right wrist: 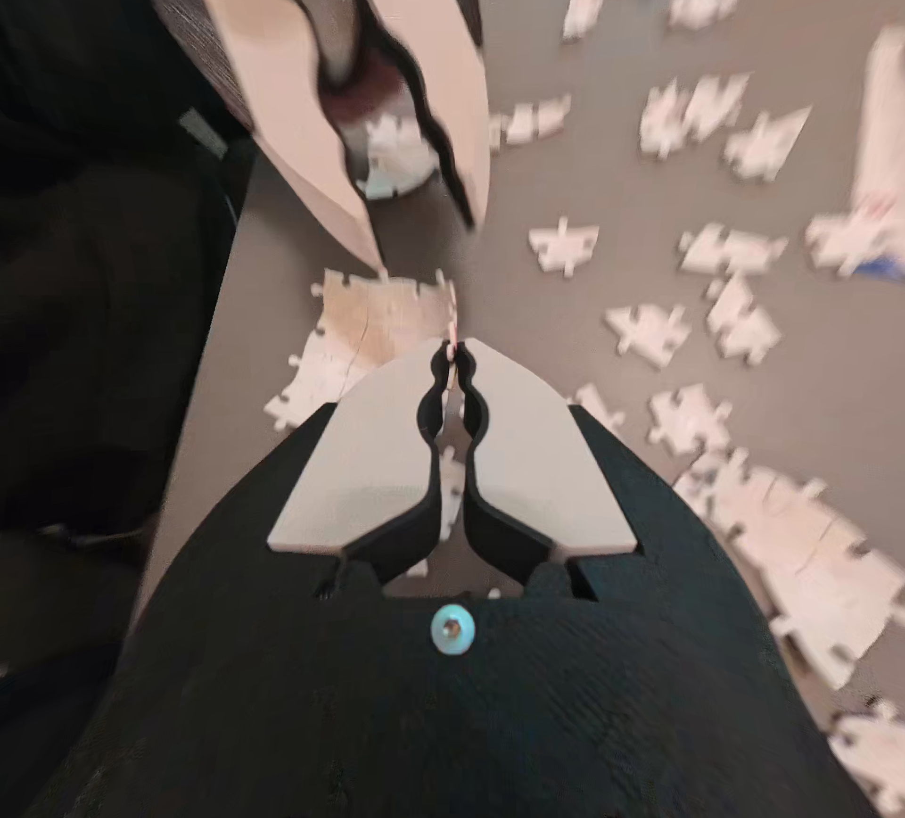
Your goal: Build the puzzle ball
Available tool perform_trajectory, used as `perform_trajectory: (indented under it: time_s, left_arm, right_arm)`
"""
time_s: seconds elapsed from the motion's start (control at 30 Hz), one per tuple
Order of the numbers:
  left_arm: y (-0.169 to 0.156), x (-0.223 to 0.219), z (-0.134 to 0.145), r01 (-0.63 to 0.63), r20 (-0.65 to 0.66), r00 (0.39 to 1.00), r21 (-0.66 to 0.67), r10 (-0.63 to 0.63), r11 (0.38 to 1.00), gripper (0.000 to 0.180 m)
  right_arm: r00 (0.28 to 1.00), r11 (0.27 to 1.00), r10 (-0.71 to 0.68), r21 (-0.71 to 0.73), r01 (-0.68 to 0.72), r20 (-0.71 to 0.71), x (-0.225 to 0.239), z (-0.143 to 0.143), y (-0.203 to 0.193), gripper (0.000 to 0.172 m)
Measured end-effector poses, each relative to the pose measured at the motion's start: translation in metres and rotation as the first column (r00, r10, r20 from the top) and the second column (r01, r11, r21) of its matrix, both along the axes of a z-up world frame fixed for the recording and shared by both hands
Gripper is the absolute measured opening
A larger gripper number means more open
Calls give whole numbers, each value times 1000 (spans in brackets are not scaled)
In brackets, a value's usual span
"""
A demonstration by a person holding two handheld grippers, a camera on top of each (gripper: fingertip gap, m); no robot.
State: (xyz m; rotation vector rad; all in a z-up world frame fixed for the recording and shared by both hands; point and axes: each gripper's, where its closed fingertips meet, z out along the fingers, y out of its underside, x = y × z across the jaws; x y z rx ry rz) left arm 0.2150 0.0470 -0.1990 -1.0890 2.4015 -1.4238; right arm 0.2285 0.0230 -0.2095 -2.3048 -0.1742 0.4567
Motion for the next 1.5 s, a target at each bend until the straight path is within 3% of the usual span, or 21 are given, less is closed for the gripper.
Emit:
perform_trajectory:
  time_s: [0.1, 0.23, 0.47, 0.6, 0.83, 0.97, 1.2, 1.5]
  left_arm:
    - [12, -15, -18, 5, -169, 986, -2, -5, 1000, 40]
    - [13, -29, -49, 18, -405, 914, 13, -11, 1000, 36]
    - [2, -35, -77, 75, -592, 804, 12, -54, 997, 31]
    - [-8, -33, -77, 89, -636, 762, -78, -119, 993, 25]
    - [-12, -32, -84, 106, -658, 742, -71, -126, 992, 5]
    - [-14, -30, -83, 96, -616, 776, -91, -132, 991, 3]
    - [-2, -16, -74, 109, -390, 915, -9, -104, 994, 3]
    - [2, -18, -74, 97, -377, 922, -7, -92, 995, 3]
  right_arm:
    - [986, 990, 11, -136, -34, -166, -4, -21, -13, 3]
    - [966, 981, 48, -169, -93, -254, -17, -28, -7, 3]
    - [962, 987, 16, -150, -58, -271, -18, -30, 0, 3]
    - [953, 988, 5, -148, -52, -304, -18, -31, 0, 3]
    - [946, 985, -4, -163, -52, -324, -21, -36, 3, 3]
    - [954, 987, 3, -150, -50, -299, -21, -37, 5, 3]
    - [982, 995, 33, -85, -50, -188, -12, -37, 13, 2]
    - [982, 998, 68, 25, -65, -174, -11, -28, 18, 3]
